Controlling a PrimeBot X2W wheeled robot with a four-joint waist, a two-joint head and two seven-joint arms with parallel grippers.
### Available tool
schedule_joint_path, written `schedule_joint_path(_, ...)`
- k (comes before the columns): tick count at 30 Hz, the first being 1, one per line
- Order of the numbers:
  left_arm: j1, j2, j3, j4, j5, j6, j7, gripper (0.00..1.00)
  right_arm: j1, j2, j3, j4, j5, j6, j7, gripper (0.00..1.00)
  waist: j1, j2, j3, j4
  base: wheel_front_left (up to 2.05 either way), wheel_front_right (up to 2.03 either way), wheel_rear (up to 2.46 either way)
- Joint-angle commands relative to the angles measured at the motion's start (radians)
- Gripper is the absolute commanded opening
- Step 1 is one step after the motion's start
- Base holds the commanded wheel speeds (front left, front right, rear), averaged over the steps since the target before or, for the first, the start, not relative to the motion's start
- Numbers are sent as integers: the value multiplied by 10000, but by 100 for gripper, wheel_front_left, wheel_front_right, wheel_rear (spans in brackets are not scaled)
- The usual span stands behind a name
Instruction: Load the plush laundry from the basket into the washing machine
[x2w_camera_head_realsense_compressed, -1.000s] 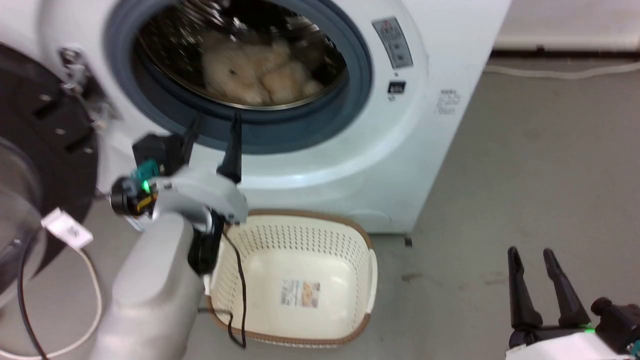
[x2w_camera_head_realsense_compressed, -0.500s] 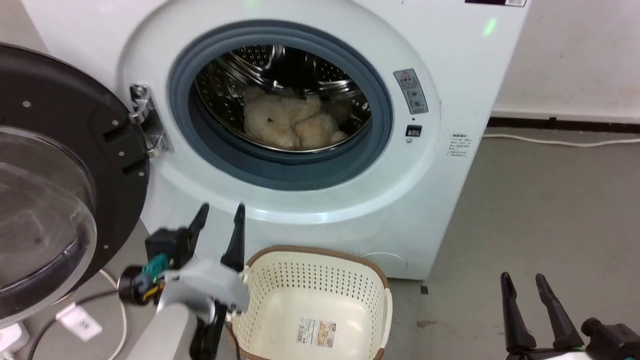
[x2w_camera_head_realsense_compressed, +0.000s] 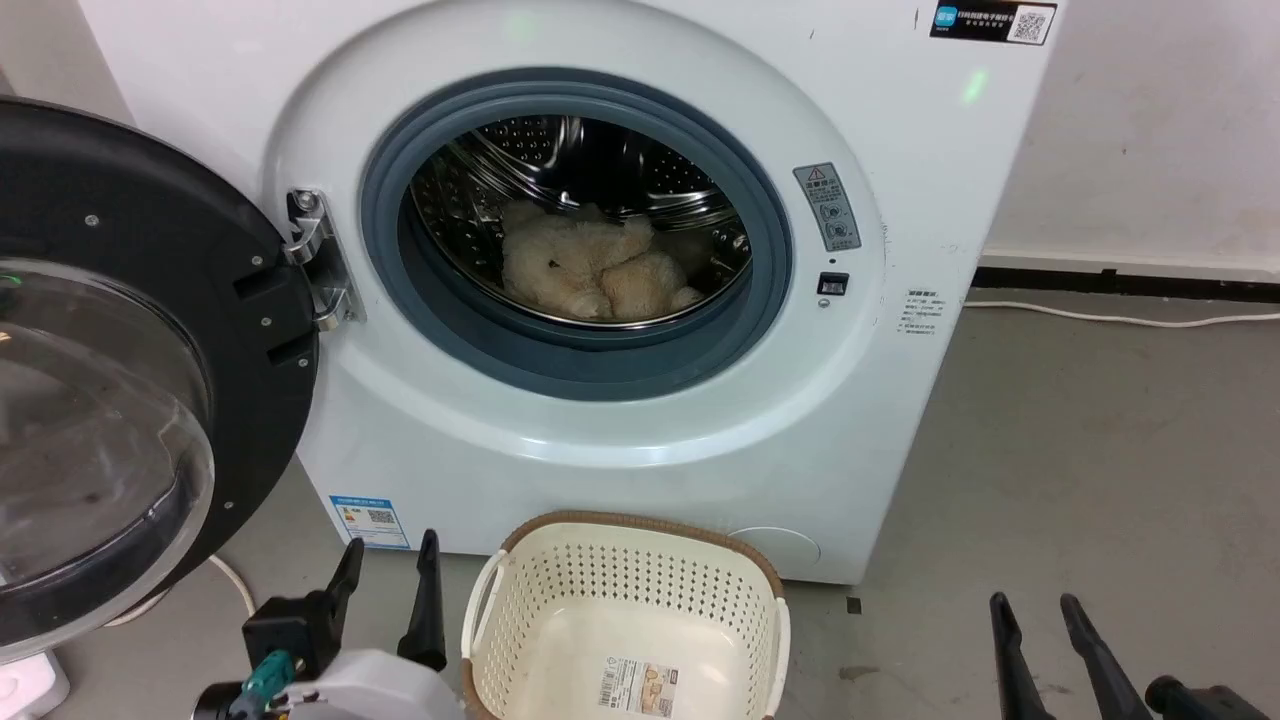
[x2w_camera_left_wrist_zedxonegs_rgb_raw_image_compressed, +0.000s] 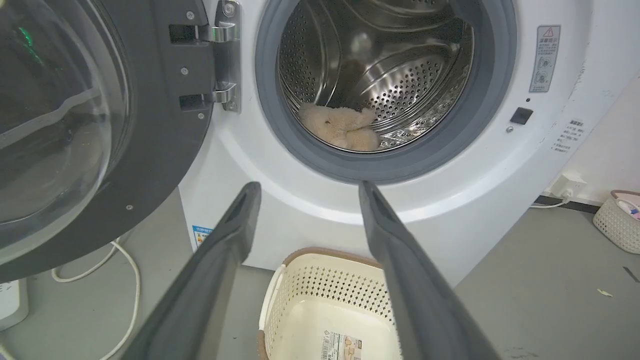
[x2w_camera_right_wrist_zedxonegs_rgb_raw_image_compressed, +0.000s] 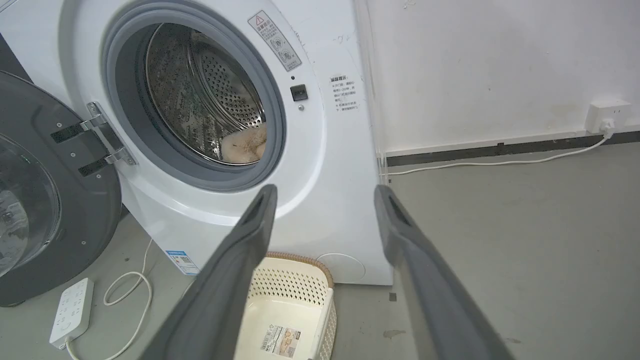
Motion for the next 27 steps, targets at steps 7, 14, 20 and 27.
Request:
schedule_joint_path(7, 613, 172, 57, -624, 16, 197, -88, 100, 376, -2, 68, 146, -89, -7, -38, 100, 0, 0, -72, 78, 0, 0, 0)
schedule_joint_path(14, 588, 501, -98, -885, 226, 64, -46, 100, 399, -2, 67, 195, -74, -7, -8, 100, 0, 0, -92, 118, 0, 0, 0)
schedule_joint_path(20, 508, 630, -238, -947, 367, 60, -1, 100, 337, -2, 107, 224, -72, -7, 4, 100, 0, 0, -108, 101, 0, 0, 0)
schedule_joint_path(27, 515, 603, -277, -920, 334, 64, 8, 0, 278, 0, 142, 206, -72, 0, 6, 0, 0, 0, -107, 59, 0, 0, 0)
